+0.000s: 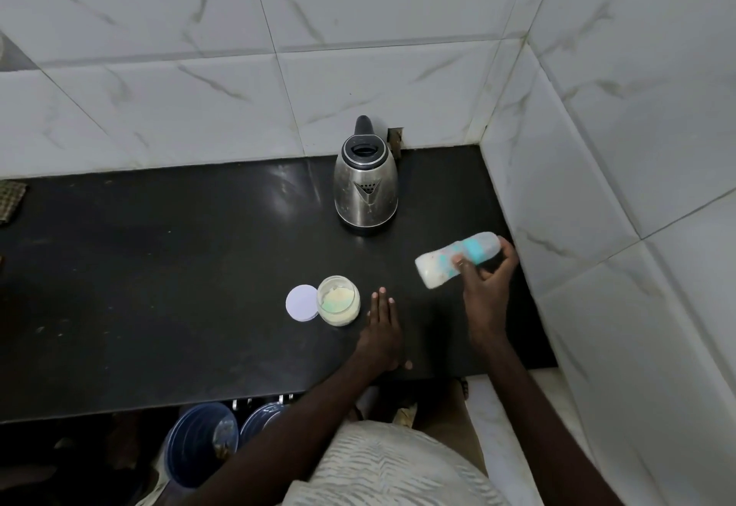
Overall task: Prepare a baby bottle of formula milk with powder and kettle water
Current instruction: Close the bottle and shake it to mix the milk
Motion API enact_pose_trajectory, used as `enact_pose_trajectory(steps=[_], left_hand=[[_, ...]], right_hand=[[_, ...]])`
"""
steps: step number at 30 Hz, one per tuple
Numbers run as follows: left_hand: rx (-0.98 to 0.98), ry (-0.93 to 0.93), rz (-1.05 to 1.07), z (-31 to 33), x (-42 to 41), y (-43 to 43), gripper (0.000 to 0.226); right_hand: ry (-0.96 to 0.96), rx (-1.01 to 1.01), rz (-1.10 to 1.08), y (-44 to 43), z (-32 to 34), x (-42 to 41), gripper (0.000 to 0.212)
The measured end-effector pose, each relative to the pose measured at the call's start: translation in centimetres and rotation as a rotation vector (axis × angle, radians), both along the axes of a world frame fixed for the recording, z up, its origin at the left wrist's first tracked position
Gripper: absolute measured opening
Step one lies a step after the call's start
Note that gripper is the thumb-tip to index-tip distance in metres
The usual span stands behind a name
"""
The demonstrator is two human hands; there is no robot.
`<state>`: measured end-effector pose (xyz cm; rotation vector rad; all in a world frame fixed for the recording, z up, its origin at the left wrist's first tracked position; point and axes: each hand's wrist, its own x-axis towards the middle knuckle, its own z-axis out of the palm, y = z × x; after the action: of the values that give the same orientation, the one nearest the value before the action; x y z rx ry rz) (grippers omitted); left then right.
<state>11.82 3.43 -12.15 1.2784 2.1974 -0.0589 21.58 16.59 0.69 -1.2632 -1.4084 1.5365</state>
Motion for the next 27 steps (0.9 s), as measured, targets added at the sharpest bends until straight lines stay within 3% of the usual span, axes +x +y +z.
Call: enact_pose_trajectory(steps=[4,5,11,13,17,19,23,25,27], left_hand=[[-0.009,0.008,-0.024,-2.0,-0.6,0.3,0.142],[-0.015,0.005,-0.025,-2.1,-0.6,0.3,0.141],[0.024,-0.002,0.008,-0.3,-0.1,-0.1,0.136],[0.016,-0.003,-0.006,-0.9,-0.3,0.0,0.139],[0.022,-0.046,-0.015,-3.8,-1.2,0.2,0.148],[-0.011,-0.043,-0.024,-3.3,-1.1,0.2,0.146],[-0.001,-0.041,0.002,-0.5,-0.3,0.1,0.138],[-0.006,-0.044,-0.01,-0.3,-0.4,0.0,0.138],[-0.003,-0.064,-0.002,-0.8,-0.6,0.0,0.143]], right_hand=[[-0.189,0.04,0.463,-1.4,-1.1,0.9,0.08],[-0.202,0.056,0.493,-1.3,-1.0,1.0,0.08],[0.014,0.003,-0.073,0.8,-0.1,-0.4,0.073],[-0.021,-0.006,0.037,-0.3,-0.6,-0.3,0.075],[-0.175,0.029,0.477,-3.0,-1.7,1.1,0.081],[-0.126,0.047,0.382,-2.4,-1.0,0.9,0.08],[0.038,-0.001,-0.068,-0.6,0.7,-0.5,0.073],[0.023,-0.002,-0.023,-1.0,0.7,-0.8,0.072],[-0.061,-0.007,0.213,-2.0,0.0,-0.3,0.075]])
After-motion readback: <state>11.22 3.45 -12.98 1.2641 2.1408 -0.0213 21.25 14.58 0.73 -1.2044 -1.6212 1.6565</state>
